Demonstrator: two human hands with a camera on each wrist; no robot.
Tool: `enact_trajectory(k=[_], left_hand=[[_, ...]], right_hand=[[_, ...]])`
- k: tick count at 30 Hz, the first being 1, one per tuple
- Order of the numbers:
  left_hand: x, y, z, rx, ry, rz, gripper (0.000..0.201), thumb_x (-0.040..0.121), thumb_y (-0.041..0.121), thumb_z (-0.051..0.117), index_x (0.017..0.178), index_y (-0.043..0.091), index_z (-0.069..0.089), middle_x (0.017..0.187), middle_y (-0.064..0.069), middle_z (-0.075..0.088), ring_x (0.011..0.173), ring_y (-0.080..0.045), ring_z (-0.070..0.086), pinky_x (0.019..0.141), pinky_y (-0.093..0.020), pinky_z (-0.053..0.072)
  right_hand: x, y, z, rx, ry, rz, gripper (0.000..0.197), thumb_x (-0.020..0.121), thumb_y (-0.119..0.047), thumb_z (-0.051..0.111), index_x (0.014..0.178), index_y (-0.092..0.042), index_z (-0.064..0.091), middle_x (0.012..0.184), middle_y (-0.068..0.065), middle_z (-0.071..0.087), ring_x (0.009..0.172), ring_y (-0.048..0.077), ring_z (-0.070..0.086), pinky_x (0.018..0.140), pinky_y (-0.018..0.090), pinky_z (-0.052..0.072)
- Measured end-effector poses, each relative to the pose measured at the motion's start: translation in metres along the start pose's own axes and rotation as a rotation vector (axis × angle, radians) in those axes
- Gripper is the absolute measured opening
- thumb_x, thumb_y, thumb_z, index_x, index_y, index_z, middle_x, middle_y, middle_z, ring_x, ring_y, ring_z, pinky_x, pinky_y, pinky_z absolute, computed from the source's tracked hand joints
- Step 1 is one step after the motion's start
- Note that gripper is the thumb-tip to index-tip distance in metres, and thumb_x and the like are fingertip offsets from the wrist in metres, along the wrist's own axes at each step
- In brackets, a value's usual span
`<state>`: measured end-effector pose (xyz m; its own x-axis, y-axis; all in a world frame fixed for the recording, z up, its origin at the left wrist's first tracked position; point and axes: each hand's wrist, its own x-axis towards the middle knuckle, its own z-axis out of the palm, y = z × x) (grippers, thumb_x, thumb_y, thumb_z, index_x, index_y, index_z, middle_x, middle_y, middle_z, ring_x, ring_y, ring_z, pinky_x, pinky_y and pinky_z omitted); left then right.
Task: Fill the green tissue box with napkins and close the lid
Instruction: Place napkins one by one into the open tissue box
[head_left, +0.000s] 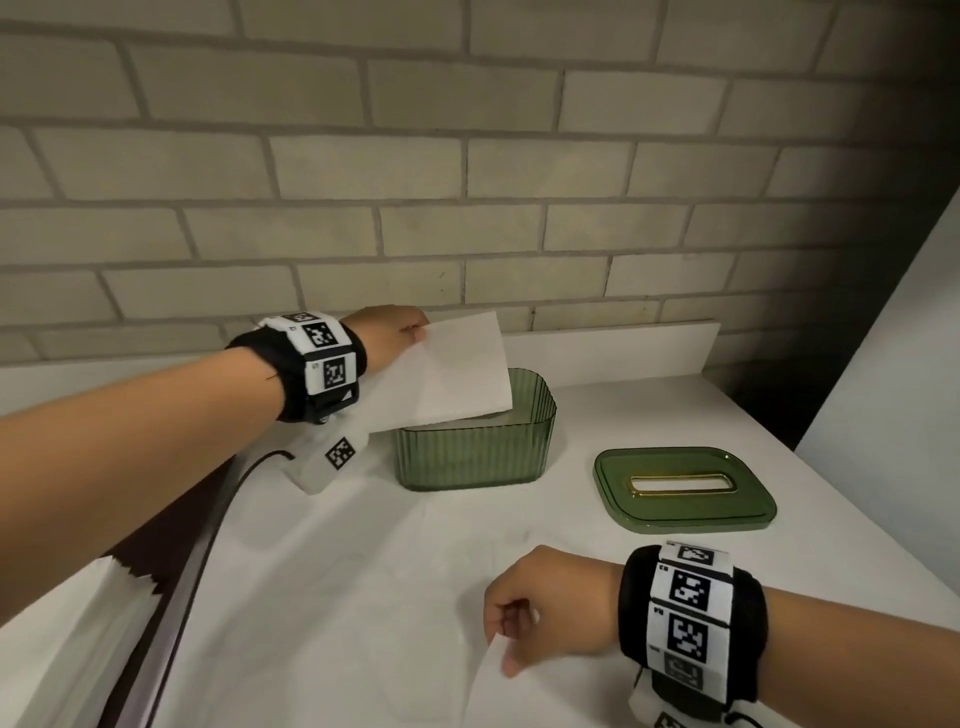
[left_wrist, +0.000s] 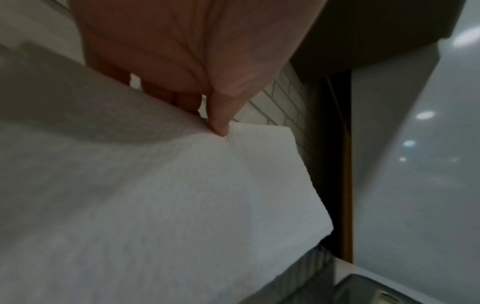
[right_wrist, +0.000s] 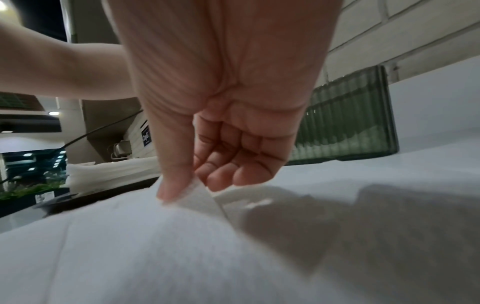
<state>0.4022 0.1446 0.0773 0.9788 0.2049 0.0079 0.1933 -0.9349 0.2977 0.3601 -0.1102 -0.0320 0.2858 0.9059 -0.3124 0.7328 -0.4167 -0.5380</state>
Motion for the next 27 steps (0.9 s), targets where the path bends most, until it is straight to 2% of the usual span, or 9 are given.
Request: enact_trajectory(k=[3, 8, 10, 13, 17, 20, 24, 27], left_hand=[[0.018, 0.01, 0.006, 0.025, -0.028, -0.017, 0.034, 0.102, 0.021, 0.032, 0.129, 0.007, 0.048, 0.133, -0.012, 0.051, 0.122, -0.028, 0.047, 0.096, -0.028, 0.035], [0.041, 0.023, 0.022, 0.054, -0.051, -0.02, 0.035, 0.102, 0.015, 0.033, 0.133, 0.005, 0.046, 0.138, -0.013, 0.047, 0.127, -0.029, 0.043, 0.101, -0.028, 0.031], [0.047, 0.028, 0.028, 0.081, -0.102, -0.032, 0.037, 0.102, 0.016, 0.031, 0.136, 0.005, 0.043, 0.142, -0.013, 0.044, 0.13, -0.029, 0.041, 0.102, -0.027, 0.03], [0.052, 0.037, 0.036, 0.12, -0.19, -0.036, 0.039, 0.103, 0.017, 0.031, 0.138, 0.005, 0.041, 0.144, -0.012, 0.041, 0.132, -0.028, 0.038, 0.104, -0.028, 0.029], [0.053, 0.043, 0.042, 0.19, -0.284, -0.043, 0.039, 0.102, 0.017, 0.032, 0.139, 0.005, 0.041, 0.144, -0.011, 0.042, 0.132, -0.026, 0.04, 0.103, -0.028, 0.03], [0.052, 0.043, 0.045, 0.261, -0.343, -0.041, 0.041, 0.102, 0.021, 0.034, 0.14, 0.006, 0.04, 0.146, -0.01, 0.04, 0.134, -0.025, 0.038, 0.105, -0.028, 0.028], [0.049, 0.046, 0.045, 0.331, -0.431, -0.041, 0.046, 0.1, 0.029, 0.04, 0.14, 0.007, 0.04, 0.145, -0.008, 0.042, 0.133, -0.024, 0.039, 0.107, -0.029, 0.029], [0.046, 0.051, 0.046, 0.362, -0.439, -0.056, 0.054, 0.098, 0.039, 0.04, 0.141, 0.006, 0.038, 0.146, -0.008, 0.041, 0.134, -0.024, 0.038, 0.109, -0.031, 0.028]], right_hand=[[-0.003, 0.002, -0.006, 0.017, 0.021, 0.0, 0.025, 0.084, -0.023, 0.069, 0.105, -0.011, 0.069, 0.072, -0.016, 0.051, 0.064, -0.004, 0.048, 0.066, 0.004, 0.034], [-0.019, 0.009, -0.028, 0.104, 0.123, -0.028, 0.022, 0.087, -0.024, 0.066, 0.106, -0.016, 0.071, 0.084, -0.011, 0.059, 0.068, -0.004, 0.052, 0.069, 0.003, 0.036], [-0.027, 0.014, -0.037, 0.171, 0.167, -0.041, 0.018, 0.087, -0.022, 0.066, 0.103, -0.016, 0.073, 0.08, -0.011, 0.062, 0.064, -0.005, 0.052, 0.067, 0.004, 0.036], [-0.036, 0.022, -0.042, 0.274, 0.22, -0.038, 0.013, 0.086, -0.017, 0.067, 0.098, -0.016, 0.074, 0.066, -0.012, 0.058, 0.056, -0.005, 0.048, 0.062, 0.004, 0.034], [-0.041, 0.028, -0.037, 0.394, 0.242, -0.016, 0.013, 0.085, -0.015, 0.069, 0.086, -0.028, 0.068, 0.072, -0.01, 0.06, 0.062, -0.005, 0.051, 0.065, 0.009, 0.04], [-0.043, 0.028, -0.036, 0.427, 0.23, -0.02, 0.015, 0.084, -0.014, 0.068, 0.083, -0.029, 0.065, 0.074, -0.009, 0.062, 0.066, 0.001, 0.054, 0.068, 0.013, 0.043], [-0.042, 0.025, -0.037, 0.403, 0.221, -0.043, 0.017, 0.085, -0.013, 0.068, 0.082, -0.03, 0.064, 0.072, -0.01, 0.063, 0.067, 0.0, 0.055, 0.069, 0.013, 0.043], [-0.042, 0.023, -0.038, 0.396, 0.222, -0.051, 0.018, 0.085, -0.013, 0.068, 0.082, -0.031, 0.064, 0.072, -0.011, 0.063, 0.068, 0.001, 0.054, 0.069, 0.013, 0.043]])
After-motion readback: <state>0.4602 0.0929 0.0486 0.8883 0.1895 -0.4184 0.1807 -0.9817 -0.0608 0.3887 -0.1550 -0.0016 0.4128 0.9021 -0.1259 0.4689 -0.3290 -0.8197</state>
